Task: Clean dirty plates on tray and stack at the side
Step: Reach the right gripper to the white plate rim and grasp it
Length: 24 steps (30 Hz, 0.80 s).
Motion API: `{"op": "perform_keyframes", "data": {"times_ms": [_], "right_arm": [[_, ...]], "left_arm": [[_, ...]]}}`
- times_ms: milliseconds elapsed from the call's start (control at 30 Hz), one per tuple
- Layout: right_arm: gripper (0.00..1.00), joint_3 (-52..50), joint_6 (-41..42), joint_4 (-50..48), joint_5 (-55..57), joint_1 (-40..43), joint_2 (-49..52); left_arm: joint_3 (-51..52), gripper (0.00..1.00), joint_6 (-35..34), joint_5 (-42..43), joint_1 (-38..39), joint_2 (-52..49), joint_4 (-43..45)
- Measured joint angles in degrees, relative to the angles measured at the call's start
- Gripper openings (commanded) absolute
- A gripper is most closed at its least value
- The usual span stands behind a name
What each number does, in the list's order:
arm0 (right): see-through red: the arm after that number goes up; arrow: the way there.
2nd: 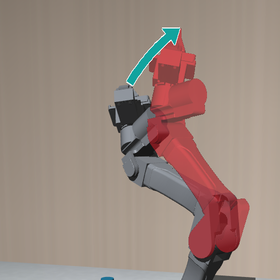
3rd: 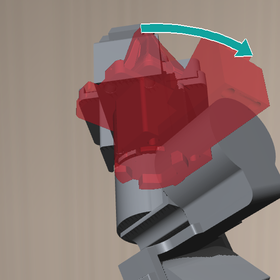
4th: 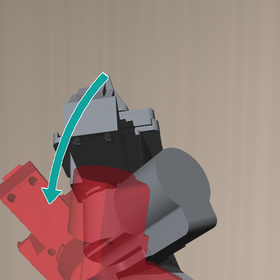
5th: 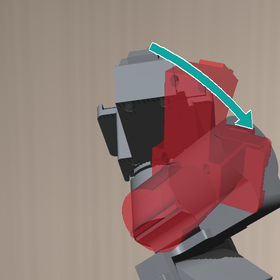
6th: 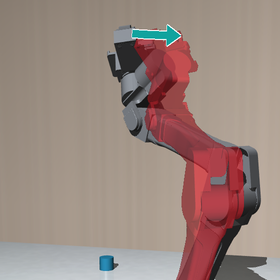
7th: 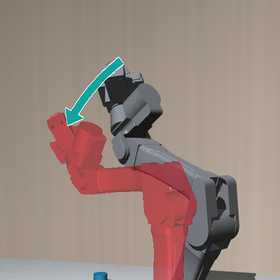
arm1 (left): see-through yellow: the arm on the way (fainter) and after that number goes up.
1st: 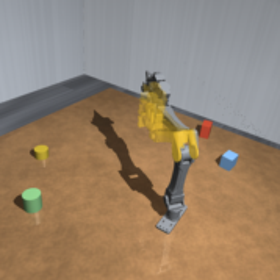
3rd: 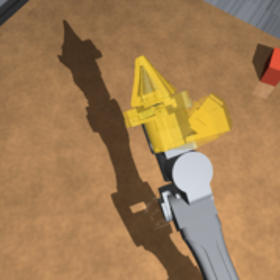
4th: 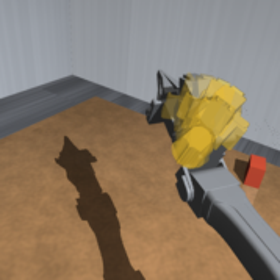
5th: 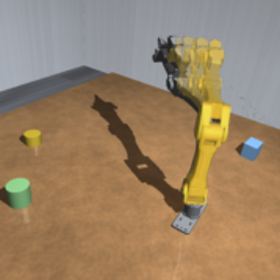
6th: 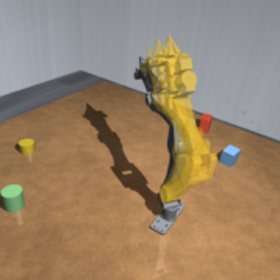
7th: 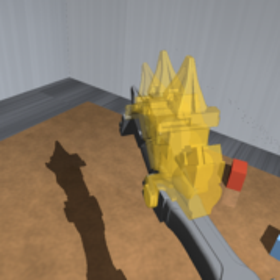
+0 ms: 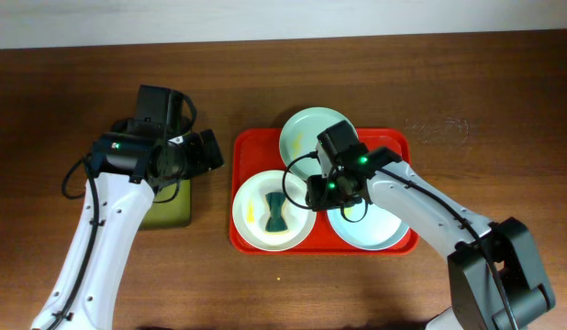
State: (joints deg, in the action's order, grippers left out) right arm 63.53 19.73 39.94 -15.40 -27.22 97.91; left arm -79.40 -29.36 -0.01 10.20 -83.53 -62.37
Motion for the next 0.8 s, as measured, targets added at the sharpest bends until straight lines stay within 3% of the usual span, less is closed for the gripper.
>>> {"op": "perform_keyframes", "data": {"times_ms": [133, 500, 567, 700, 800], "right_arm": [[0.34, 0.0, 0.17, -1.11, 2.21, -0.63, 0.76], [0.3, 0.0, 0.76, -4.55, 2.47, -0.74, 6.29], [0.3, 0.0, 0.83, -4.83, 2.49, -0.74, 7.43], [0.23, 0.0, 0.83, -5.03, 2.34, -0.76, 8.87], [0.13, 0.0, 0.92, -4.85, 2.27, -0.79, 8.9]], "left_arm": [[0.0, 1.0, -0.02, 0.02, 0.0, 0.0, -0.02], [0.0, 0.96, 0.0, 0.24, 0.0, 0.0, -0.63], [0.0, 0.92, -0.02, 0.22, 0.0, 0.0, -0.63], [0.0, 0.71, 0.04, 0.31, 0.0, 0.0, -0.68], [0.0, 0.71, 1.29, 1.7, 0.0, 0.0, -1.01]]}}
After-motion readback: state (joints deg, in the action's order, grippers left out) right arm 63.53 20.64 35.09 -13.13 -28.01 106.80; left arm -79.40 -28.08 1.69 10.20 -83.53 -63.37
